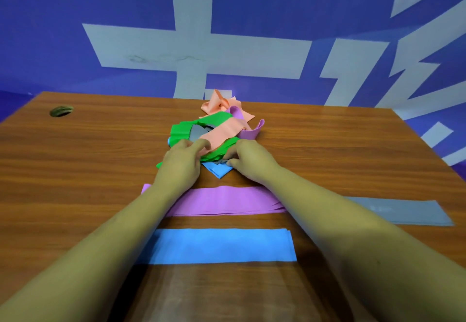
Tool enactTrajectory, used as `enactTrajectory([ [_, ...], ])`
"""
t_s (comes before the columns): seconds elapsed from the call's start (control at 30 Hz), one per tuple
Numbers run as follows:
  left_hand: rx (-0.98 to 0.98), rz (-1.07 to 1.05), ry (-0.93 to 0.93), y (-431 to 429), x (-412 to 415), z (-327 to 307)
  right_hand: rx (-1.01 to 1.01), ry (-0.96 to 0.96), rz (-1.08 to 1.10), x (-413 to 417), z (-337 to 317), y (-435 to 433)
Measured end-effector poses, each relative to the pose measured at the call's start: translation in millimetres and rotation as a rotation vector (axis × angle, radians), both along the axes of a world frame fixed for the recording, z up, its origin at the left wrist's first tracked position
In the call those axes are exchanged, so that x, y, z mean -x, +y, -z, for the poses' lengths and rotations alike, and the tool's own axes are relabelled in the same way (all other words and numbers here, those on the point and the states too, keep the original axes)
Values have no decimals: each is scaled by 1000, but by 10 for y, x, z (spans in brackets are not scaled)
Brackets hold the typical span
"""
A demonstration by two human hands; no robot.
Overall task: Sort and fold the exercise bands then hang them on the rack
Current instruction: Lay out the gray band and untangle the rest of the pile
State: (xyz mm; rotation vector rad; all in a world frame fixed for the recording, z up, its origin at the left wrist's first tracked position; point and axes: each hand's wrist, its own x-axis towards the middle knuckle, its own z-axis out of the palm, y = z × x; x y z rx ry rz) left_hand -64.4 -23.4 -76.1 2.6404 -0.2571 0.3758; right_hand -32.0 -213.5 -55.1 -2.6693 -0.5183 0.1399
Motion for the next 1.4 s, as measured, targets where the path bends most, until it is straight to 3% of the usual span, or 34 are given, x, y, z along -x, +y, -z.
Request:
enactTrajectory([
  [0.3, 74, -131, 38, 5, -128, -179, -415, -283, 196, -31, -518, 44],
  [0.5, 105, -207, 76, 86, -345, -382, -453, -431, 285, -10, -969, -2],
  [0.63, 81, -217, 191, 79, -350, -375, -751, -538, 398, 39, -1292, -63],
  [0.77, 173, -251, 184, -38, -197, -501, -662, -469, 379, 132, -1520, -124],
  [0.87, 425, -59, 22, -212, -17, -790, -694, -443, 320, 250, -1692, -166],
  [0.97, 730, 224, 144, -387, 157, -1126, -761, -432, 239, 419, -1887, -168],
  [1.03, 742, 309, 177, -467, 250, -1276, -816, -434, 206, 544, -2010, -176],
  [1.2, 606, 222, 177, -598, 522, -1454, -968, -480, 205, 836, -2275, -322],
  [1.3, 675, 264, 220, -631, 731, -1453, -995, -485, 281, 997, -2296, -572],
  [1.4, 884, 415, 385, -728, 994, -1409, -964, -434, 446, 1135, -2075, -921],
])
